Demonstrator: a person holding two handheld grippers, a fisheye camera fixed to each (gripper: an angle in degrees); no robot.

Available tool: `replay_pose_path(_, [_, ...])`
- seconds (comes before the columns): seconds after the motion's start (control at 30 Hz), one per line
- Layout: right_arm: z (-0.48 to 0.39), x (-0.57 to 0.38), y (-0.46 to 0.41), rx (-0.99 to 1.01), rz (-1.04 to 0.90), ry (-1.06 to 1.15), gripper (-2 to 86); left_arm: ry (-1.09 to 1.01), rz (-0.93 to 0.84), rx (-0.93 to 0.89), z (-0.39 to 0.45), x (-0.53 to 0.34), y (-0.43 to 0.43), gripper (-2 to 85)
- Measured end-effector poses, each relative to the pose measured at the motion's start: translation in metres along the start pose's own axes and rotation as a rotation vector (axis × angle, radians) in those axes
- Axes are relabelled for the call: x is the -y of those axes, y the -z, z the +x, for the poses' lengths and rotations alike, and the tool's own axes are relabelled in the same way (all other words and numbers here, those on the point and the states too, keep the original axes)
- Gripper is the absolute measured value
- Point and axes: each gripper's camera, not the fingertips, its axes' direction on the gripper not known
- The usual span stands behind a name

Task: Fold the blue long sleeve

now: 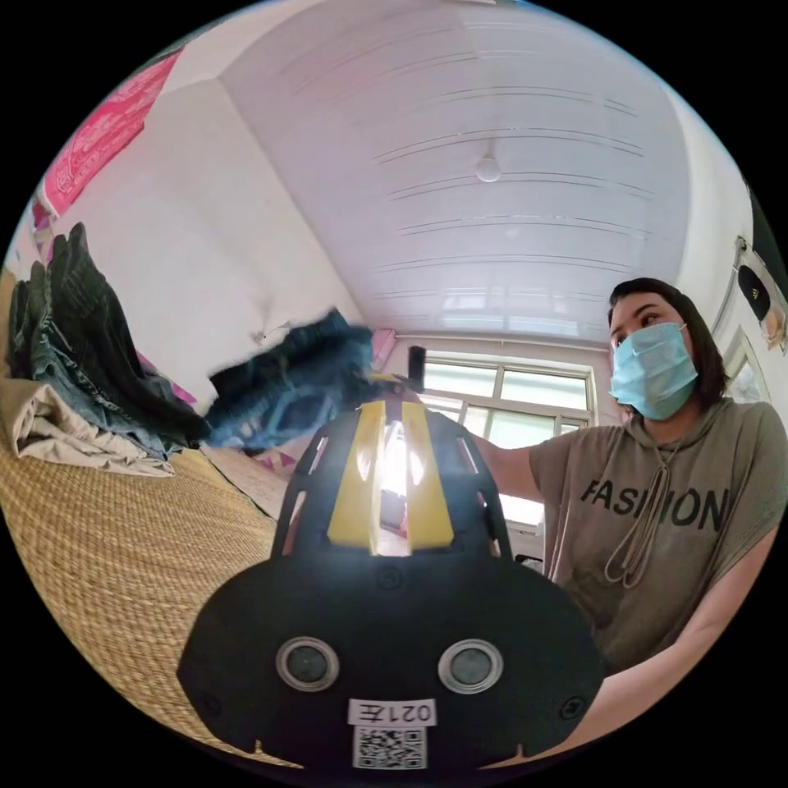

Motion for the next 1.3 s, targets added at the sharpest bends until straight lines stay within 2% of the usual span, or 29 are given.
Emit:
replay_pose_path(0.13, [-0.146,-0.105,-0.052,0.071,-0.337,0.107,0.5,-0.015,-0.085,0.036,-0.012,0.008,-0.039,-0.4])
replay_pose_path(0.23, [-0.234,-0.19,-0.112,0.074,-0.493,0.02,2.0,-0.025,-0.257,0.075,-0.013,0.013,-0.101,-0.8])
replay_pose_path(0.33, [-0.276,-0.228,-0.102,-0.105,-0.287,-0.206,5.1,-0.012,-0.375,0.05,0.002,0.013,-0.168,-0.8])
replay_pose_path(0.37, [-0.285,-0.227,-0.092,-0.125,-0.282,-0.253,6.5,-0.007,-0.4,0.042,0.005,0.011,-0.181,-0.8])
replay_pose_path(0.4, [-0.288,-0.225,-0.086,-0.117,-0.278,-0.267,7.8,0.001,-0.452,0.022,0.013,0.005,-0.204,-0.6])
replay_pose_path(0.47, [-0.302,-0.218,-0.052,-0.11,-0.137,-0.337,11.5,0.025,-0.536,0.025,0.022,-0.011,-0.234,-0.2])
replay_pose_path(0.57, [-0.321,-0.204,-0.036,-0.109,0.011,-0.379,12.9,0.135,-0.643,0.139,0.017,-0.042,-0.266,2.4])
replay_pose_path(0.73, [-0.346,-0.174,-0.085,-0.22,-0.15,-0.279,13.4,0.321,-0.623,0.213,-0.014,-0.072,-0.278,4.9])
replay_pose_path(0.9, [-0.365,-0.186,-0.137,-0.207,-0.277,-0.203,11.3,0.371,-0.6,0.228,-0.027,-0.072,-0.275,4.6])
replay_pose_path(0.97, [-0.384,-0.181,-0.154,-0.349,-0.304,-0.131,6.0,0.375,-0.607,0.238,-0.031,-0.071,-0.278,4.4])
replay_pose_path(1.07, [-0.408,-0.172,-0.166,-0.463,-0.398,0.028,4.3,0.371,-0.652,0.239,-0.041,-0.07,-0.295,4.4])
replay_pose_path(1.13, [-0.415,-0.172,-0.158,-0.548,-0.458,0.058,3.9,0.358,-0.691,0.233,-0.045,-0.069,-0.312,4.4])
replay_pose_path(1.2, [-0.426,-0.177,-0.146,-0.504,-0.476,0.062,3.8,0.335,-0.723,0.242,-0.045,-0.07,-0.325,4.4])
replay_pose_path(1.27, [-0.461,-0.192,-0.16,-0.31,-0.481,0.083,4.4,0.319,-0.768,0.259,-0.047,-0.075,-0.34,4.6])
replay_pose_path(1.3, [-0.471,-0.196,-0.169,-0.316,-0.508,0.102,4.8,0.321,-0.786,0.247,-0.05,-0.08,-0.349,4.6])
